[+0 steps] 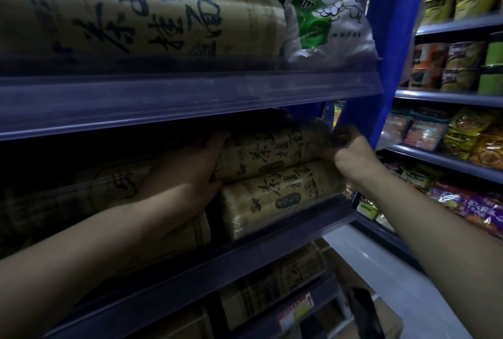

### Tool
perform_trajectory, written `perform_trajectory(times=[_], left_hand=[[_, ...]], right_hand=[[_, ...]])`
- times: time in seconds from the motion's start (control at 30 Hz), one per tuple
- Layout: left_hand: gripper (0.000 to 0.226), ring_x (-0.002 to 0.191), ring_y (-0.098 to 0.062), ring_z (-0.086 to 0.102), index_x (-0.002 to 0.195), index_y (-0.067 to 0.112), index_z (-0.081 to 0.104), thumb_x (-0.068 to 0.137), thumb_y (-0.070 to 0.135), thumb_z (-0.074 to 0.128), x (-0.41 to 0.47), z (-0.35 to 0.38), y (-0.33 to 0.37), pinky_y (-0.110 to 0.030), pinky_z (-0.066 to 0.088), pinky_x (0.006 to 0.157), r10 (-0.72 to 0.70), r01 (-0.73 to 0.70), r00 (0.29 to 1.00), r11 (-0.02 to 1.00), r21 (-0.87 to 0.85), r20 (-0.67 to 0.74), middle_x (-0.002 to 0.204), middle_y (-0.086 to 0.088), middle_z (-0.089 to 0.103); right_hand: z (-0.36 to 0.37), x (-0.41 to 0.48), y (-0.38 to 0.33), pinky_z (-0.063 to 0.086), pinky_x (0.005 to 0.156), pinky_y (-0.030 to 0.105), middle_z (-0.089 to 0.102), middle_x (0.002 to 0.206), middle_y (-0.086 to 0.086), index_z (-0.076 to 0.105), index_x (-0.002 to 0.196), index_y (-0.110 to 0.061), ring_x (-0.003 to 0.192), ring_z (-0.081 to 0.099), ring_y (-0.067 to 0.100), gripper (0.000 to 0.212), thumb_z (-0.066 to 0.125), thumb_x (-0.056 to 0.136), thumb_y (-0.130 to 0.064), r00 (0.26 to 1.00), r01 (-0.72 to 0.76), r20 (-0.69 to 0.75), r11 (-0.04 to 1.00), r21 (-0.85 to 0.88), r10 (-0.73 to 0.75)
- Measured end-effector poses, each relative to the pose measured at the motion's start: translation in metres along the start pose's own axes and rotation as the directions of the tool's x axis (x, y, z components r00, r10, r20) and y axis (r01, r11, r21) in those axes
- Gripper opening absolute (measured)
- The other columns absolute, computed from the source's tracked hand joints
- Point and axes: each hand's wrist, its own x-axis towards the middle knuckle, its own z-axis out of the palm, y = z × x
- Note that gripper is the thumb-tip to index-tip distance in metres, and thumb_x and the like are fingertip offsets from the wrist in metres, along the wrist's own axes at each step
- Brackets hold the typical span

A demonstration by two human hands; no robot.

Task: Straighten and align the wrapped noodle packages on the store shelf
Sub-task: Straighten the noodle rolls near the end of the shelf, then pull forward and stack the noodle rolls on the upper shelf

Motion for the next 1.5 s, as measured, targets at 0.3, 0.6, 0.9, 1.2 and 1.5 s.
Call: perform_trajectory(times=[0.3,0.6,0.9,1.2,1.5], left_hand=[[0.076,0.115,-0.029,0.061,0.145,0.035,0.033,0.081,0.032,0.074,0.004,0.001,-0.006,-0.033,0.049,0.092,0.033,-0.03,0.997,0.998,-0.055,0.063,0.135,-0.006,0.059],[0.078,0.122,-0.027,0.057,0.149,0.031,0.039,0.081,0.033,0.077,0.003,0.001,-0.019,-0.028,0.041,0.093,0.073,-0.063,0.995,0.988,-0.138,0.07,0.14,-0.006,0.058],[0.079,0.125,0.001,0.049,0.151,0.039,0.034,0.08,0.065,0.056,-0.026,-0.038,-0.01,0.009,0.028,0.088,0.052,0.004,0.991,0.908,-0.42,0.121,0.145,0.004,0.052],[0.052,0.124,0.005,0.056,0.138,0.028,0.057,0.089,0.044,0.059,-0.103,-0.133,-0.022,-0.013,0.042,0.099,0.044,0.095,0.988,0.599,-0.795,0.151,0.133,0.02,0.064],[0.053,0.122,0.0,0.06,0.138,0.042,0.052,0.086,0.05,0.058,-0.196,-0.256,-0.076,-0.014,0.045,0.094,-0.083,0.088,0.995,0.628,-0.773,0.046,0.133,0.021,0.063]], right_hand=[[-0.001,0.004,0.01,0.052,0.079,0.038,0.063,0.104,0.002,0.055,0.093,-0.027,0.094,0.06,0.023,0.038,0.086,0.072,-0.022,1.0,-0.025,-0.011,0.998,-0.054,0.024],[0.006,-0.006,0.013,0.05,0.08,0.036,0.063,0.097,-0.009,0.053,0.092,-0.034,0.096,0.062,0.022,0.034,0.082,0.074,-0.037,0.995,0.027,-0.087,0.99,-0.135,-0.04],[0.013,-0.098,-0.044,0.052,0.091,0.04,0.068,0.119,-0.009,0.061,0.123,-0.034,0.111,0.063,0.012,0.055,0.066,0.078,-0.065,0.995,0.096,0.048,0.965,-0.242,-0.087],[0.053,-0.214,-0.162,0.045,0.075,0.003,0.067,0.121,-0.027,0.057,0.134,-0.035,0.107,0.061,-0.013,0.069,0.07,0.067,-0.049,0.923,0.106,0.346,0.976,0.189,-0.168],[0.122,-0.258,-0.249,0.051,0.084,0.015,0.069,0.124,-0.016,0.067,0.117,-0.047,0.116,0.063,0.002,0.068,0.083,0.054,-0.067,0.792,0.232,0.49,0.922,0.31,-0.364]])
